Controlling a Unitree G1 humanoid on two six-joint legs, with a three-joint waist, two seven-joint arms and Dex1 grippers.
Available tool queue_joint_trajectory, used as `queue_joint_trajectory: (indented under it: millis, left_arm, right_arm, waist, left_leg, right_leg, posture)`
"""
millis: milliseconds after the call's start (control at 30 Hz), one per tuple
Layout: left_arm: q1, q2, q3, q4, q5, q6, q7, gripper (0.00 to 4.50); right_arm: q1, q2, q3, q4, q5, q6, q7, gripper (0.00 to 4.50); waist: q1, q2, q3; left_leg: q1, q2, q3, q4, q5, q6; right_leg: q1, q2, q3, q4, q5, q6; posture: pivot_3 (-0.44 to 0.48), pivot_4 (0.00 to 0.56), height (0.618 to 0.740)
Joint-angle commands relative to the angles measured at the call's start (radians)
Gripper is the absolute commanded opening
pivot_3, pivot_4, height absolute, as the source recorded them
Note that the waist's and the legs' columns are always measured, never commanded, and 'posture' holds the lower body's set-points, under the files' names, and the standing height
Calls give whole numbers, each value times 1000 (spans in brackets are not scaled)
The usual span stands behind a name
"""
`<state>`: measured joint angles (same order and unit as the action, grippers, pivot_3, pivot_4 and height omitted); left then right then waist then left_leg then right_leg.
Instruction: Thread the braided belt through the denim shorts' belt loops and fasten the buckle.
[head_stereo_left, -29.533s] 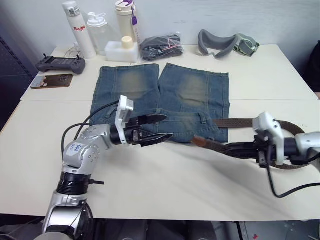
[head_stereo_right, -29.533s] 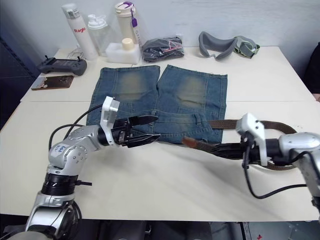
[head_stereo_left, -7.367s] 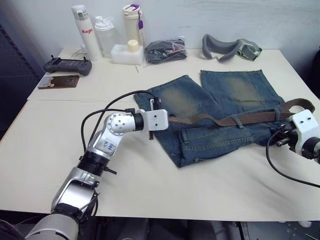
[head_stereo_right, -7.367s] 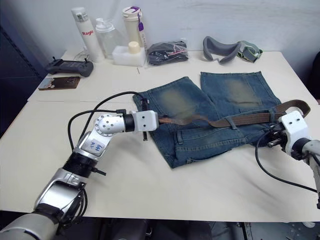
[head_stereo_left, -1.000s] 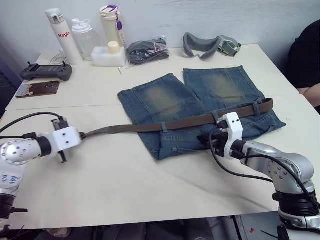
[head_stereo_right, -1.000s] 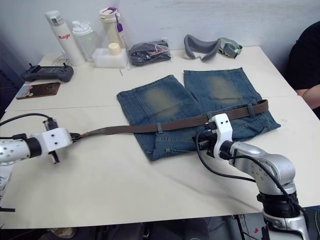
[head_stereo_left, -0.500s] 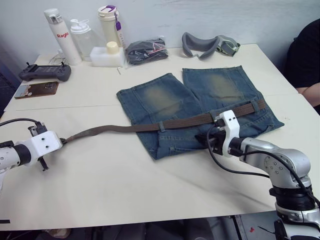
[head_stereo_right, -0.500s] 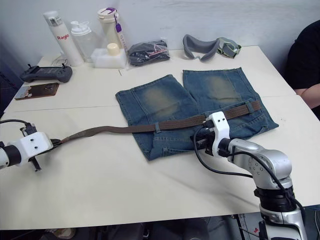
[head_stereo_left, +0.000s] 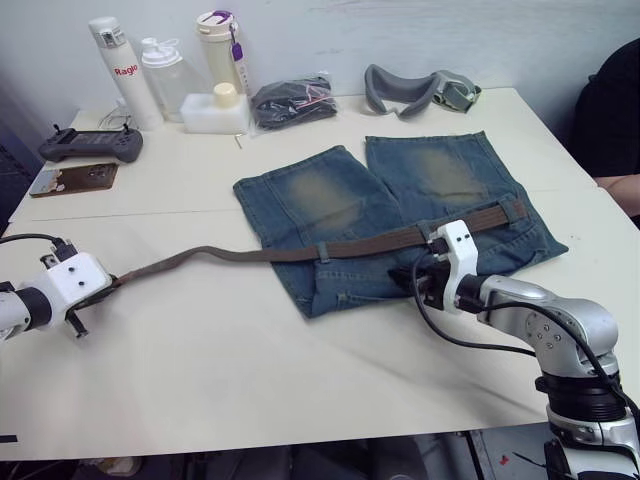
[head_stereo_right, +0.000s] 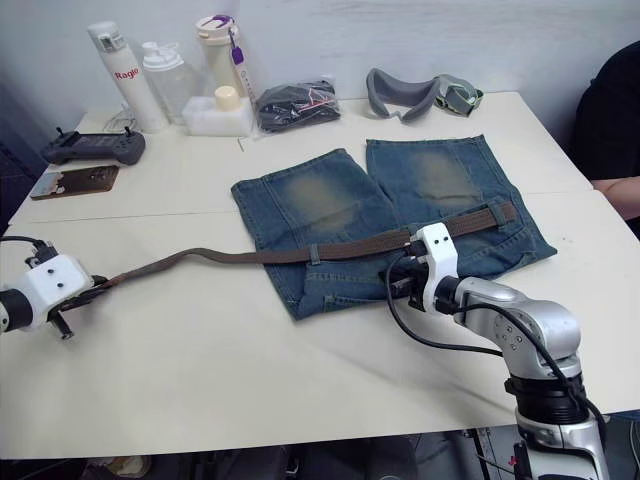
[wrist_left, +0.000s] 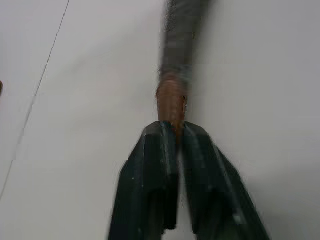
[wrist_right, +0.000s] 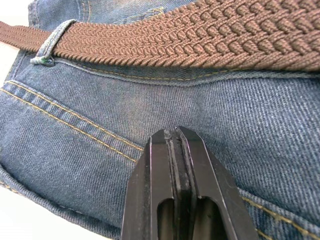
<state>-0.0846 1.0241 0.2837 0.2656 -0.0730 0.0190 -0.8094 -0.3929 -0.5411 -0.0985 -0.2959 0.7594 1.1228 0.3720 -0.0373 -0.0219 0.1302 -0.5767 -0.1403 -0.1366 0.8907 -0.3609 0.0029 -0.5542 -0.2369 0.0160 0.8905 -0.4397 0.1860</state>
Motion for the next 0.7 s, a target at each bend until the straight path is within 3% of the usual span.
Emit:
queue_joint_trajectory:
  millis: [33, 167, 233, 433, 700]
  left_arm:
    - [-39, -19, 54, -96, -135, 92, -62, 2353]
    - [-104, -70, 79, -222, -335, 229, -143, 4245]
    - [-128, -92, 50, -322, -431, 286, -204, 4500]
    - [-320, -198, -147, -463, -517, 449, -220, 4500]
    - [-545, -467, -533, -418, -302, 404, -194, 4500]
  right_arm:
    - [-13, 1, -44, -54, 78, 23, 56, 1378]
    - [-21, -89, -110, -72, 127, 24, 146, 3455]
    - [-10, -159, -138, -86, 148, 20, 216, 4372]
    - [65, -329, -163, -152, 129, -61, 387, 4450]
    - [224, -455, -240, -253, 72, -127, 433, 4450]
  waist:
    - [4, 0, 0]
    - [13, 2, 1]
    - [17, 4, 2]
    - [23, 4, 3]
    - [34, 4, 4]
  left_leg:
    - [-1, 0, -2, 0, 0, 0]
    - [-1, -1, -4, 1, 0, -1]
    - [-2, -2, -5, 2, 0, -1]
    - [-2, -1, -7, 1, 1, -1]
    - [-3, -1, -4, 2, 3, -3]
  right_leg:
    - [0, 0, -1, 0, 0, 0]
    - [1, -1, -5, -1, 0, 0]
    - [2, -2, -7, -1, 0, 0]
    - [5, -2, -7, -4, 1, 1]
    - [7, -4, -7, -9, 2, 3]
  posture:
    - [0, 150, 636]
    - [0, 150, 636]
    - [0, 150, 636]
    - [0, 150, 636]
    - [0, 150, 636]
